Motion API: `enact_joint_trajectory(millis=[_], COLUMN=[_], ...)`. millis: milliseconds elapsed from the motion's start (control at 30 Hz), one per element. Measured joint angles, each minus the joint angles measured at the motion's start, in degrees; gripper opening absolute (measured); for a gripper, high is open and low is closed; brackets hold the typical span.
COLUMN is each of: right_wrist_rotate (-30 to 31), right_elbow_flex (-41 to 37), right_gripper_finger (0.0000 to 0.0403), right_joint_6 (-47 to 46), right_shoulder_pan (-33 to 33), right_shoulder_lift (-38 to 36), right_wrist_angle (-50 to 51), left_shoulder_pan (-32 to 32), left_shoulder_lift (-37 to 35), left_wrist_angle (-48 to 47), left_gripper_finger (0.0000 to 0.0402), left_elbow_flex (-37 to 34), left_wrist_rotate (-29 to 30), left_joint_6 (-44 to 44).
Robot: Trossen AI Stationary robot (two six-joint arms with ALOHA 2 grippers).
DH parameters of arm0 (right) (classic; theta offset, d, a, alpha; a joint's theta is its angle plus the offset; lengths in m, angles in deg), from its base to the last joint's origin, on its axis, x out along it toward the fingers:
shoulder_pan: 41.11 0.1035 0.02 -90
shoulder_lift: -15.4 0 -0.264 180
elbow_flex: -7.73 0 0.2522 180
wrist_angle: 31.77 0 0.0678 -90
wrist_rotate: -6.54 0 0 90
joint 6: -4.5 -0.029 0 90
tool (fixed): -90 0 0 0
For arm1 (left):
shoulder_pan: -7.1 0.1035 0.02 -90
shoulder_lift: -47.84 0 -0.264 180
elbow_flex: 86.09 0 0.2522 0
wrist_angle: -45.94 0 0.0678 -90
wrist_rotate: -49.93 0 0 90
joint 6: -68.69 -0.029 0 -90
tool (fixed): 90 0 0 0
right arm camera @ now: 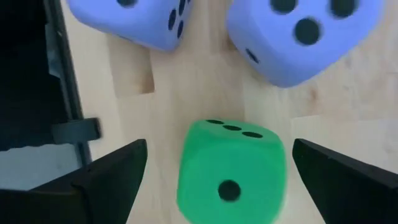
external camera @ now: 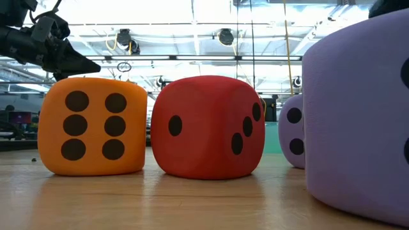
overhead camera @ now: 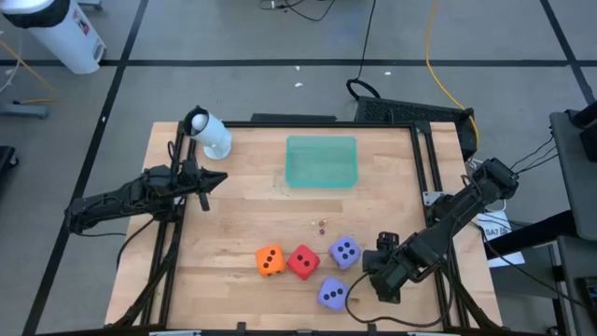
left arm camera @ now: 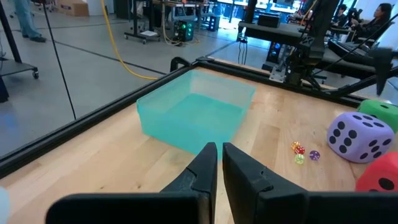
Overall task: Pick & Place Dice
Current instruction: Put the large green dice into the blue bin
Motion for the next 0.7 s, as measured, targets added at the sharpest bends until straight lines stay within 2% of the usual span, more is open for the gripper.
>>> enact_joint_trajectory(millis=[100, 233, 400, 533, 700], right_wrist_rotate=[-2.03, -3.45, -3.13, -0.64, -0.05], right_elbow_flex=[1.34, 0.55, -0.89, -1.2, -1.19], right_gripper_finger=[0.0391, 0.0391, 0.0391, 0.0391, 0.0391], right_joint_6=[-3.57, -8.76, -13.26, -16.15, -16.58], right_shoulder_pan=[-0.29, 1.65, 4.16, 5.76, 6.32], right_shoulder_lift=[-0.08, 0.14, 1.38, 2.69, 4.44], right_wrist_angle=[4.36, 4.22, 4.33, 3.84, 4.03], left_shoulder_pan=[0.0, -0.01, 0.0, 0.0, 0.0], left_shoulder_lift=[0.01, 0.01, 0.02, 0.0, 0.02], left_wrist_angle=[0.02, 0.04, -0.48, -0.87, -0.85], left_gripper_finger=[0.0033, 0.0033, 0.0033, 0.0033, 0.0033], left_elbow_flex=[0.0, 0.0, 0.0, 0.0, 0.0], left_wrist_rotate=[0.0, -0.01, -0.02, -0.02, -0.02], left_joint_6=[-0.05, 0.11, 0.02, 0.0, -0.02])
